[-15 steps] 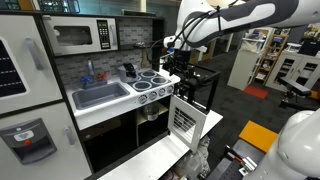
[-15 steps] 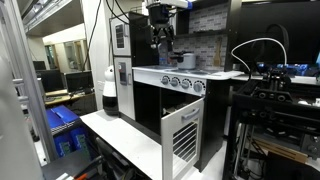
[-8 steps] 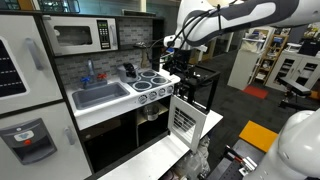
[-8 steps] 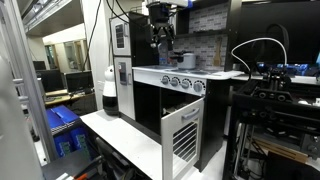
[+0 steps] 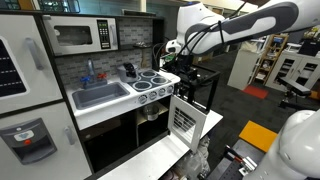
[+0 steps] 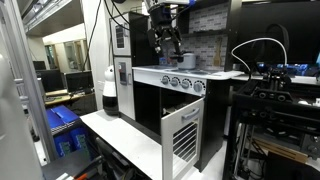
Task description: Move the pot from the stove and put it in the stove cabinet
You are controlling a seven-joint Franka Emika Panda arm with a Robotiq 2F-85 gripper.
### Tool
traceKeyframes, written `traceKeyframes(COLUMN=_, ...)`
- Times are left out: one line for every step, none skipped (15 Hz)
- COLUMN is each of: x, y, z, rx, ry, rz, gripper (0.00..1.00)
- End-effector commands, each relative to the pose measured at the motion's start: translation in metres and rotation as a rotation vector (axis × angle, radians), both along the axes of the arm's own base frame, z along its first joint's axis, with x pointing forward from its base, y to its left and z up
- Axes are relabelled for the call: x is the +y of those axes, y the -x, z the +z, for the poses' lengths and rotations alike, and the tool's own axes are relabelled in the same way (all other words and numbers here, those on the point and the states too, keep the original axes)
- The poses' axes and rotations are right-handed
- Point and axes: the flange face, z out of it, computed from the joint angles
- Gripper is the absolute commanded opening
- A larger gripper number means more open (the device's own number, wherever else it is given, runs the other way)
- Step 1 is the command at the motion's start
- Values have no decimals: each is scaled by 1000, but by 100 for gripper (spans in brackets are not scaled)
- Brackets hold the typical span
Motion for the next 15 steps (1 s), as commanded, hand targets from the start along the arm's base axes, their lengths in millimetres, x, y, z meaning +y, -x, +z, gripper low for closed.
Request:
traceKeyframes(x=-13, y=21, z=-12, rx=-22, ry=39, rz=-98, gripper=100)
traceKeyframes(x=-16, y=25, z=-14, rx=-63, ry=47, rz=-156, gripper=100)
traceKeyframes(x=-18, y=29, z=-16, rx=-85, ry=57, rz=-205, gripper=100)
traceKeyframes(x=-20, y=33, z=-19, rx=-108, ry=66, rz=-259, gripper=100)
traceKeyframes(x=-22, y=37, z=-20, rx=-137, ry=76, rz=-306, gripper=100)
traceKeyframes(x=-23, y=42, z=-22, rx=-161, ry=85, rz=-351, gripper=100)
traceKeyframes(x=-25, y=47, z=-23, rx=-188, ry=97, rz=-401, gripper=100)
traceKeyframes(x=-29, y=52, z=-26, rx=-204, ry=104, rz=-449, gripper=100)
traceKeyframes(x=-32, y=56, z=-32, rx=-214, ry=113, rz=-493, gripper=100)
traceKeyframes(x=-36, y=60, z=-38, rx=-225, ry=121, rz=-544, gripper=100)
traceKeyframes(x=-41, y=64, z=-46, rx=-232, ry=131, rz=-590, gripper=100)
traceKeyframes(x=-45, y=68, z=-53, rx=-243, ry=147, rz=-628, gripper=100)
traceKeyframes(x=-51, y=71, z=-60, rx=-254, ry=164, rz=-666, gripper=100)
traceKeyframes(x=-56, y=74, z=-67, rx=-263, ry=173, rz=-698, gripper=100)
traceKeyframes(x=-63, y=78, z=-75, rx=-286, ry=182, rz=-717, gripper=100)
